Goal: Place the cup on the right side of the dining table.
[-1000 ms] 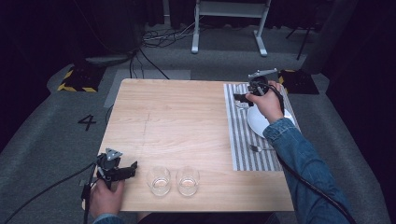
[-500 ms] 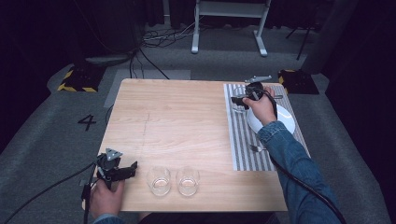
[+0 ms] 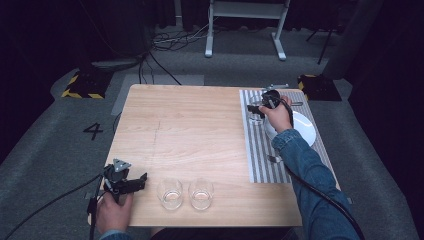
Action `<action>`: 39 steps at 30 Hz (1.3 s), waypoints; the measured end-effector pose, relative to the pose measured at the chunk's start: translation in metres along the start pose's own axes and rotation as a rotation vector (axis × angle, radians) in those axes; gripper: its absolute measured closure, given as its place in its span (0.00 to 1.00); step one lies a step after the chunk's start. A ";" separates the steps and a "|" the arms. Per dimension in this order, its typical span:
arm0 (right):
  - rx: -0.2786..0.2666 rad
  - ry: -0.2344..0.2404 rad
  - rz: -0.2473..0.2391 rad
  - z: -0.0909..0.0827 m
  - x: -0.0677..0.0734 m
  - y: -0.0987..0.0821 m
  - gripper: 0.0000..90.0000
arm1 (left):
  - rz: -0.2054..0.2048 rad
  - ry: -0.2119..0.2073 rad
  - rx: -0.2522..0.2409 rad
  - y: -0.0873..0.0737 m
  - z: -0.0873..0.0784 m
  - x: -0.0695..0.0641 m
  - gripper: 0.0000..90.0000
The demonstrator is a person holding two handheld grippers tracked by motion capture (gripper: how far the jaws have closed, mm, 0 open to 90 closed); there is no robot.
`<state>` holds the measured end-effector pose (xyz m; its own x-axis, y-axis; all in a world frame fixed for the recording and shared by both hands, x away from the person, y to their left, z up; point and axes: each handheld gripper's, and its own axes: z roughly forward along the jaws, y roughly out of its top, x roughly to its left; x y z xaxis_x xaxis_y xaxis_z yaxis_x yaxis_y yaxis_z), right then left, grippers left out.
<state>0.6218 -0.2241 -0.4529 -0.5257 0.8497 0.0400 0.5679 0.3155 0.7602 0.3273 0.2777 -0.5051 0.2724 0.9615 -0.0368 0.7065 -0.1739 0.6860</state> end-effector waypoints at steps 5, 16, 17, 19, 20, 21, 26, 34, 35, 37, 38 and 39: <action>-0.008 -0.006 0.007 0.005 -0.004 0.000 0.20 | 0.000 0.000 0.000 0.000 0.000 0.000 0.15; -0.032 0.010 0.014 0.007 -0.004 -0.003 0.20 | 0.000 0.000 0.000 0.000 0.000 0.000 0.15; -0.034 0.010 0.014 0.007 -0.005 -0.004 0.20 | 0.000 0.000 0.000 0.000 0.000 0.000 0.15; -0.031 0.007 0.012 0.007 -0.004 -0.004 0.20 | 0.000 0.000 0.000 0.000 0.000 0.000 0.15; -0.028 0.006 0.009 0.007 -0.004 -0.003 0.20 | 0.000 0.000 0.000 0.000 0.000 0.000 0.15; -0.023 0.004 0.008 0.007 -0.003 -0.003 0.20 | 0.000 0.000 0.000 0.000 0.000 0.000 0.15; -0.017 0.004 0.010 0.006 -0.003 -0.003 0.19 | 0.000 0.000 0.000 0.000 0.000 0.000 0.15; -0.006 0.004 0.011 0.003 -0.002 0.000 0.19 | 0.000 0.000 0.000 0.000 0.000 0.000 0.15; -0.010 0.000 0.014 0.001 -0.002 0.001 0.19 | 0.000 0.000 0.000 0.000 0.000 0.000 0.15; -0.015 -0.003 0.016 -0.004 -0.002 0.003 0.18 | 0.000 0.000 0.000 0.000 0.000 0.000 0.15; -0.018 -0.007 0.012 -0.006 -0.001 0.003 0.18 | -0.001 0.000 0.000 0.000 0.000 0.000 0.15; -0.022 -0.009 0.010 -0.009 -0.001 0.004 0.18 | -0.001 0.001 0.000 0.000 0.000 0.000 0.15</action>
<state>0.6190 -0.2277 -0.4438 -0.5145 0.8564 0.0423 0.5592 0.2977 0.7737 0.3272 0.2775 -0.5051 0.2708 0.9619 -0.0370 0.7068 -0.1726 0.6860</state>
